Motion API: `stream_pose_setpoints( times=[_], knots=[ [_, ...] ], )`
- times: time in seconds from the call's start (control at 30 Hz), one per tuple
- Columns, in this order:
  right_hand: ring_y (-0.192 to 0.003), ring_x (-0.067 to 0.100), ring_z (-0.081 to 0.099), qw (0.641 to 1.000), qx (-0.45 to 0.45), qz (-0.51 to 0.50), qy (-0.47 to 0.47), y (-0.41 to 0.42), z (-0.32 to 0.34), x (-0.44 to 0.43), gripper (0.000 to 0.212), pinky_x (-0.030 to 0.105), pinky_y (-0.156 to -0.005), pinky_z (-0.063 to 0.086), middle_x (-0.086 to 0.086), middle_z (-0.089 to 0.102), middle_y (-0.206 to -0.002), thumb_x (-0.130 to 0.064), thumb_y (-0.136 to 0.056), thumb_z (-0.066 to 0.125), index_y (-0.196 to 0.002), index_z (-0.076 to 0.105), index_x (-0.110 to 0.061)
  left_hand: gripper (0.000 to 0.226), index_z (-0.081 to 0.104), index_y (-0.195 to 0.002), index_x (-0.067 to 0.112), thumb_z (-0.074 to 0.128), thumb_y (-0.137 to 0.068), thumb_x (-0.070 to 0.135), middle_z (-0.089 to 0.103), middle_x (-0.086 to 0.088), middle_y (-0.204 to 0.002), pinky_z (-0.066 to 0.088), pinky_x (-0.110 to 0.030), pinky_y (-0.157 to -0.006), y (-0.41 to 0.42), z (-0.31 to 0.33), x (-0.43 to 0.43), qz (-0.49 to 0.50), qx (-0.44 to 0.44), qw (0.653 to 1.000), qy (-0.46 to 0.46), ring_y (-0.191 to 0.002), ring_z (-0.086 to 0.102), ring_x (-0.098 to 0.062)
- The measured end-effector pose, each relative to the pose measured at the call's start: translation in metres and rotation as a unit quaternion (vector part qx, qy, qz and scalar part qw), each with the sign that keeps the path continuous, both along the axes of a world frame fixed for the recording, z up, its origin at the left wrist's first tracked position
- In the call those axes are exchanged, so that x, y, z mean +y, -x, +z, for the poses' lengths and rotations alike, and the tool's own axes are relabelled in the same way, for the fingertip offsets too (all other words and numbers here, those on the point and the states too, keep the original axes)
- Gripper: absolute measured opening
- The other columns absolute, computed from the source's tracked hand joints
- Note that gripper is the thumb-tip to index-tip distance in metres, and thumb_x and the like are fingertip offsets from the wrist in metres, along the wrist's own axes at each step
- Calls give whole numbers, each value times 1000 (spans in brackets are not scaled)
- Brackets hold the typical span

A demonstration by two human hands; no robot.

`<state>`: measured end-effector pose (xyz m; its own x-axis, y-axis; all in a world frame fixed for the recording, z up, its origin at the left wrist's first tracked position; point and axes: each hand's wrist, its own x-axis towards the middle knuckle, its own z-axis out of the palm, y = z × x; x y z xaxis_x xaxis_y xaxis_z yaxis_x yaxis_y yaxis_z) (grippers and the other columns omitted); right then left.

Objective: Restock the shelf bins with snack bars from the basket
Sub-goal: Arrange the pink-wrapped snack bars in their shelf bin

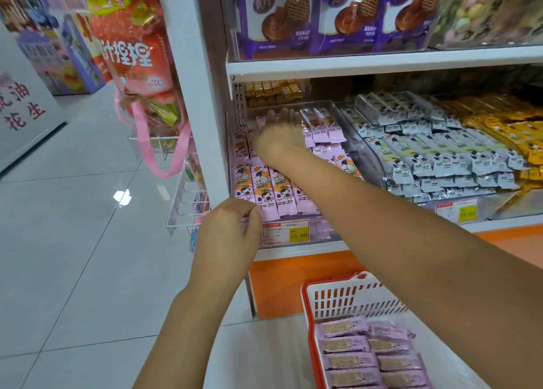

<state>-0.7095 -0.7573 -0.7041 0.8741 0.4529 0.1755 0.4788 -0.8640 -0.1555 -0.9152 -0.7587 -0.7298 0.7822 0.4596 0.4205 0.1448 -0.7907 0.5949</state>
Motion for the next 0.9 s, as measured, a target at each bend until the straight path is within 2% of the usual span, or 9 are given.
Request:
stream_pose_setpoints(
  times=[0.07,0.13,0.23,0.37,0.47,0.57,0.7,0.8,0.9],
  knots=[
    [-133,33,36,996,-22,45,-69,15,10,-20,49,42,-111,25,20,40,-142,-39,-103,28,-135,46,-6,19,74,-86,9,57,-92,16,66,1,-83,33,-3,-65,1,0,-2,-5,-19,1000,-9,-74,54,-11],
    [-108,28,50,980,-71,108,-153,34,17,-52,39,37,-89,40,15,53,-116,-32,-103,32,-111,59,-6,22,74,-85,12,56,-93,23,67,3,-84,38,-10,-67,1,-1,-7,-25,-42,999,-5,-76,56,-10],
    [-66,21,44,951,-101,188,-223,63,7,-116,32,32,-60,32,2,44,-72,-23,-100,42,-70,46,-13,30,67,-75,16,49,-90,35,63,6,-74,44,-22,-62,-1,-7,-22,-78,-40,996,11,-70,55,-7],
    [-49,18,36,951,-65,228,-197,87,-37,-195,37,32,-47,33,-4,34,-55,-33,-93,42,-60,33,-20,25,58,-78,20,46,-89,39,59,6,-71,45,-33,-63,-9,-32,-50,-185,65,980,-17,-66,54,-12],
    [-51,15,43,970,-10,203,-135,96,-97,-246,33,27,-49,36,-5,44,-59,-42,-88,43,-63,46,-19,15,61,-86,18,52,-92,29,64,3,-82,45,-34,-68,-12,-57,-71,-250,165,952,-53,-76,59,-18],
    [-74,23,63,984,67,159,-48,104,-163,-291,31,31,-64,49,3,62,-84,-42,-87,50,-88,64,-14,20,63,-99,15,48,-94,28,66,-3,-101,47,-35,-77,-16,-85,-88,-283,277,915,-80,-90,61,-22],
    [-119,18,50,962,239,78,105,92,-235,-337,40,25,-96,39,3,48,-130,-35,-97,50,-132,47,-15,33,61,-119,14,44,-97,32,62,-8,-119,48,-31,-87,-21,-120,-104,-299,402,857,-117,-105,59,-23],
    [-130,19,41,944,304,37,122,77,-282,-363,57,27,-105,36,5,40,-143,-33,-95,56,-143,33,-14,37,57,-126,10,44,-98,31,58,-9,-126,46,-29,-91,-24,-136,-110,-295,472,820,-130,-112,56,-24],
    [-136,21,35,939,321,11,118,64,-314,-376,76,29,-110,34,5,30,-152,-34,-90,64,-150,23,-14,36,56,-126,11,45,-98,31,58,-9,-124,47,-30,-90,-30,-146,-111,-289,497,809,-122,-109,57,-23]
  ],
)
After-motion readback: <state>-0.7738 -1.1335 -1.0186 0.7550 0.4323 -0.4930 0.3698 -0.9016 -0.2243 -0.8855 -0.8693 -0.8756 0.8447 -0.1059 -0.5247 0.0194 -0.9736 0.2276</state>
